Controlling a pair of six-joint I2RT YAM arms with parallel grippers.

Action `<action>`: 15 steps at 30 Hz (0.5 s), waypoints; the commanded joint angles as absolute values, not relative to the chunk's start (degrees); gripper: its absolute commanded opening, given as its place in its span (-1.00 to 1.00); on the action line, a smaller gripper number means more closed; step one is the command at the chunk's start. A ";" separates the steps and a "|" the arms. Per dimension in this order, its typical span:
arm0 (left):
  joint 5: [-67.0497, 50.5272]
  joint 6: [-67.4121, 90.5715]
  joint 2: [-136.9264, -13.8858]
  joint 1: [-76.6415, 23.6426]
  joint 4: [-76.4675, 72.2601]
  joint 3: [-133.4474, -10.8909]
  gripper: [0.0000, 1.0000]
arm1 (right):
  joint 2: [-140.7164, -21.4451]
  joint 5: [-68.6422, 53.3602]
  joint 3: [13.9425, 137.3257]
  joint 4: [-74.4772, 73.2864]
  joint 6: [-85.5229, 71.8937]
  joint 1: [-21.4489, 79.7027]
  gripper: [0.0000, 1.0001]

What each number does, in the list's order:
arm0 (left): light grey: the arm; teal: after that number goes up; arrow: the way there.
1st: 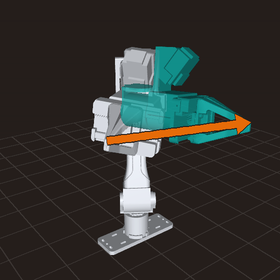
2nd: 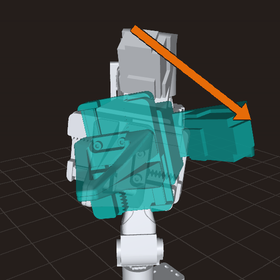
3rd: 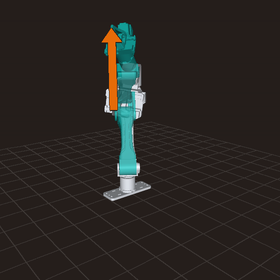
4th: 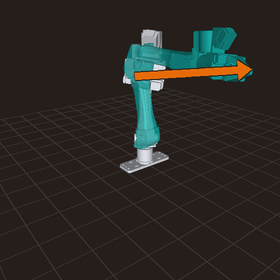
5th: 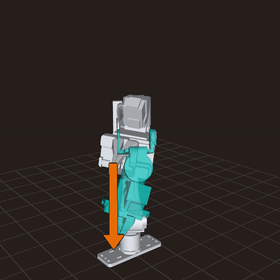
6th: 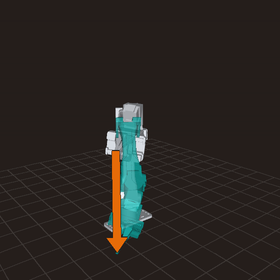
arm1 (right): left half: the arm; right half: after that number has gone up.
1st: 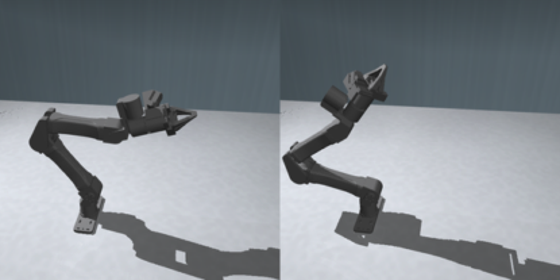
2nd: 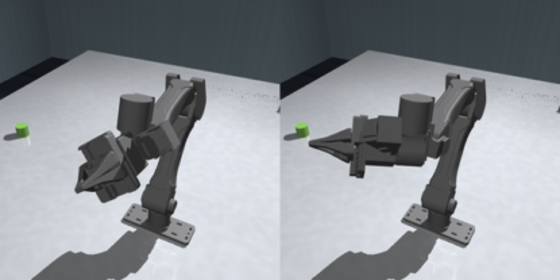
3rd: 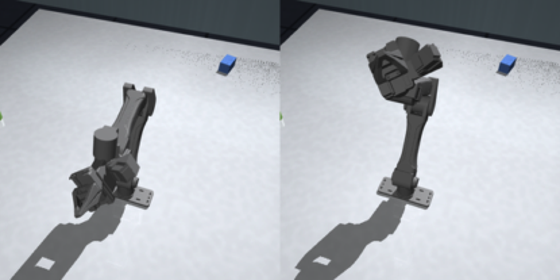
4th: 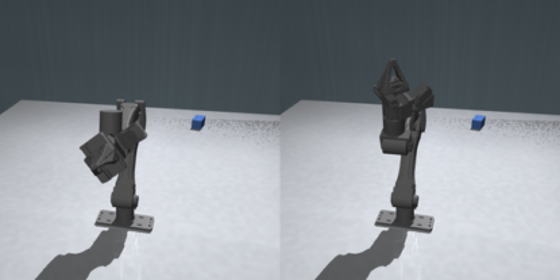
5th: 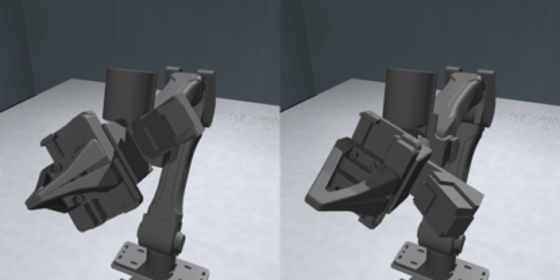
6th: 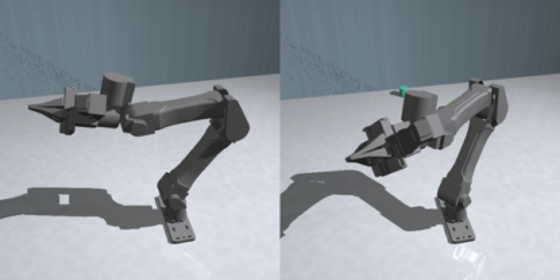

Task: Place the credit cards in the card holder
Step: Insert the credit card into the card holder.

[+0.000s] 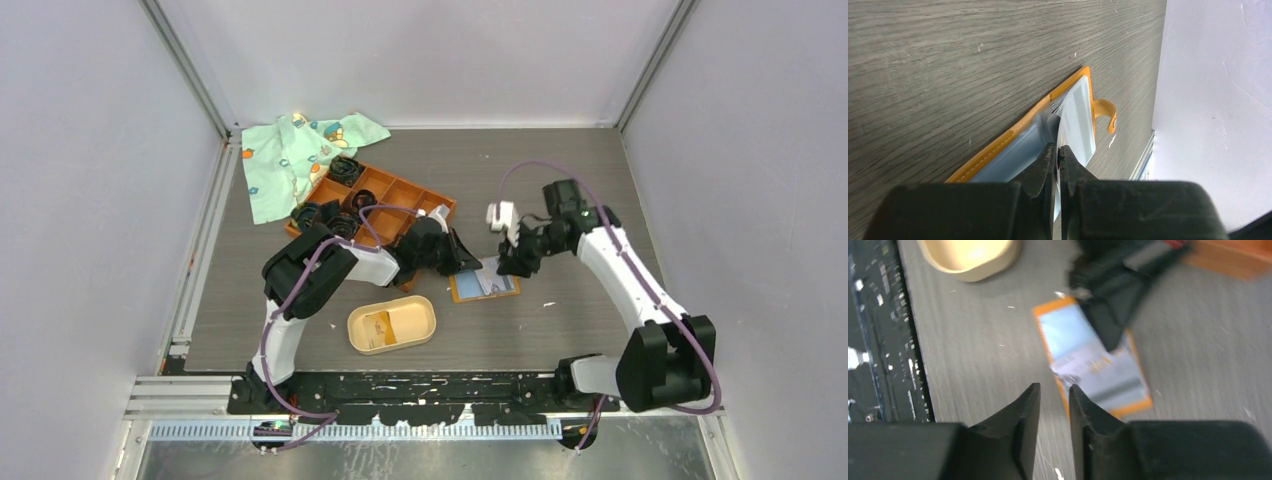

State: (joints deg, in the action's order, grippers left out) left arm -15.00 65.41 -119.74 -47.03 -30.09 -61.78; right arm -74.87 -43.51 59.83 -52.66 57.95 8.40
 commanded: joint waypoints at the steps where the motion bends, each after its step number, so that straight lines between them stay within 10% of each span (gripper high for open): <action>1: -17.23 64.37 -122.32 -46.54 -28.52 -62.98 -0.89 | -73.96 -43.76 52.82 -41.52 68.67 18.40 -0.45; 15: -21.71 65.04 -124.46 -45.12 -30.86 -63.19 -0.87 | -84.89 -16.90 48.05 -19.32 60.38 32.02 -0.77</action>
